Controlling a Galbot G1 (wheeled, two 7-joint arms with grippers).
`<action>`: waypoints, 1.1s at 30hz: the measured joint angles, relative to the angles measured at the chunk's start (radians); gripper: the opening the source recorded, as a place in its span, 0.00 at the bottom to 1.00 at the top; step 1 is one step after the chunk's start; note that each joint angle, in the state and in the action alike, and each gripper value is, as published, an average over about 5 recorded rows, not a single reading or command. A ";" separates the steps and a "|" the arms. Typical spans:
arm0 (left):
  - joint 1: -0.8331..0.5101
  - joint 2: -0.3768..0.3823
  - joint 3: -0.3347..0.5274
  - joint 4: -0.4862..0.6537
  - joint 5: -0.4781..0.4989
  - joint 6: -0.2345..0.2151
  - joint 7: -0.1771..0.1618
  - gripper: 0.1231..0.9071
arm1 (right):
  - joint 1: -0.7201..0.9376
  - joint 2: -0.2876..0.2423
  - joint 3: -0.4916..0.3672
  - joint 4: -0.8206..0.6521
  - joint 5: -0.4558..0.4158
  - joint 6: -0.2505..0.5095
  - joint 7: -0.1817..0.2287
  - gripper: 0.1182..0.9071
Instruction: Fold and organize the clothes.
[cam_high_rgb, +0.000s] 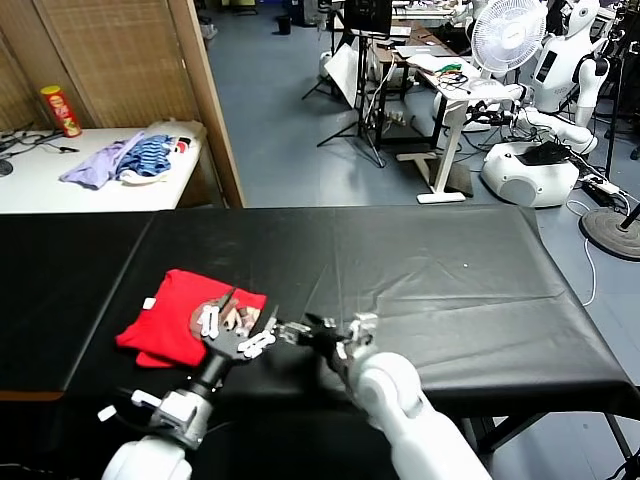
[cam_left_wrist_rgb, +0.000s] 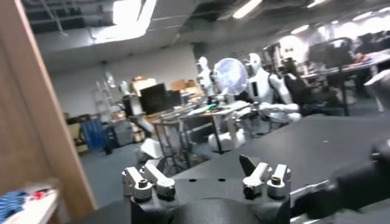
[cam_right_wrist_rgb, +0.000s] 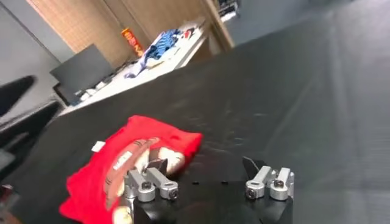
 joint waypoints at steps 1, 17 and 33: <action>0.007 -0.005 -0.007 -0.001 0.003 -0.006 -0.003 0.86 | 0.018 0.014 -0.009 -0.025 0.022 0.000 0.009 0.86; 0.087 -0.040 -0.099 -0.014 0.011 -0.053 -0.051 0.86 | 0.167 0.136 -0.077 -0.312 -0.078 0.097 -0.098 0.13; 0.081 -0.050 -0.103 0.044 -0.079 -0.042 -0.130 0.86 | 0.155 -0.125 -0.062 -0.227 -0.895 0.465 -0.359 0.34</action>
